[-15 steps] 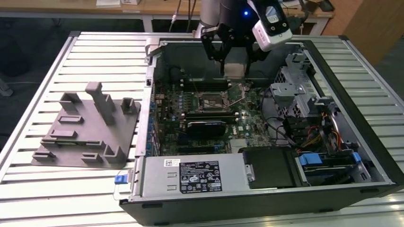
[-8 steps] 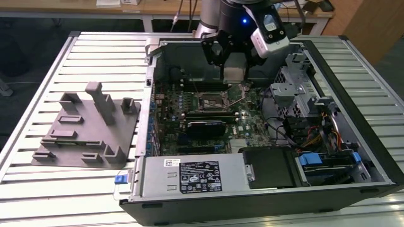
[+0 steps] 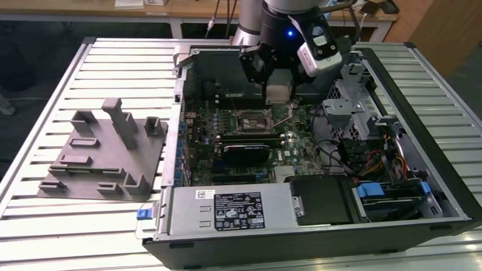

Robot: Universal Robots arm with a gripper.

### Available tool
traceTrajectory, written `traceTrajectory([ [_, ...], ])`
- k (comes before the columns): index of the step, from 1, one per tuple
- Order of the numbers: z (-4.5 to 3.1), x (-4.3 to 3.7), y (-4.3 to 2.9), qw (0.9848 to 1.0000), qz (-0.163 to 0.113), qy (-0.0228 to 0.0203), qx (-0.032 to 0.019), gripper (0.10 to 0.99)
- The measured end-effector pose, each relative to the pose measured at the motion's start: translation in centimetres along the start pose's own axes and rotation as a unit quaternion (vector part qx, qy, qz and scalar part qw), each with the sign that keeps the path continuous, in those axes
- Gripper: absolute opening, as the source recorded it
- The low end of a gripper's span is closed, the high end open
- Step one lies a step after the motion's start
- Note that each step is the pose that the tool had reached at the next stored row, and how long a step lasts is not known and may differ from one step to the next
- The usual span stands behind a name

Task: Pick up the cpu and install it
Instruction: 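Pick up the cpu and move it towards the insertion slot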

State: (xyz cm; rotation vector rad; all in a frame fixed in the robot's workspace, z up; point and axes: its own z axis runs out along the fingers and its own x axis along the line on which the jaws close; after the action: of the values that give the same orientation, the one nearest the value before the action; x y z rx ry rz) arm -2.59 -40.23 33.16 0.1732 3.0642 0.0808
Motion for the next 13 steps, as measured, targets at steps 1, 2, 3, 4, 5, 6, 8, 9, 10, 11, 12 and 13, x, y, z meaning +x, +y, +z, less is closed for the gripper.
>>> traceTrajectory([
  [1, 0.15, 0.02, 0.05, 1.0, 0.0, 0.0, -0.0001, 0.545],
  [2, 0.31, 0.04, 0.09, 1.0, 0.0, 0.0, 0.0, 0.545],
  [3, 0.46, 0.06, 0.14, 1.0, 0.0, 0.0, -0.0001, 0.545],
  [4, 0.62, 0.07, 0.18, 1.0, 0.0, 0.0, -0.0001, 0.545],
  [5, 0.78, 0.09, 0.23, 1.0, 0.0, 0.0001, 0.0, 0.545],
  [6, 0.94, 0.11, 0.28, 1.0, 0.0, 0.0003, -0.0001, 0.545],
  [8, 1.25, 0.14, 0.4, 1.0, 0.0, 0.0015, 0.0001, 0.545],
  [9, 1.37, 0.16, 0.47, 1.0, 0.0, 0.0025, 0.0002, 0.545],
  [10, 1.5, 0.18, 0.55, 1.0, 0.0, 0.0036, 0.0004, 0.545],
  [11, 1.63, 0.2, 0.62, 1.0, 0.0, 0.0047, 0.0005, 0.545],
  [12, 1.75, 0.22, 0.7, 1.0, 0.0, 0.0058, 0.0006, 0.545],
  [13, 1.88, 0.23, 0.77, 1.0, 0.0, 0.0069, 0.0007, 0.545],
])
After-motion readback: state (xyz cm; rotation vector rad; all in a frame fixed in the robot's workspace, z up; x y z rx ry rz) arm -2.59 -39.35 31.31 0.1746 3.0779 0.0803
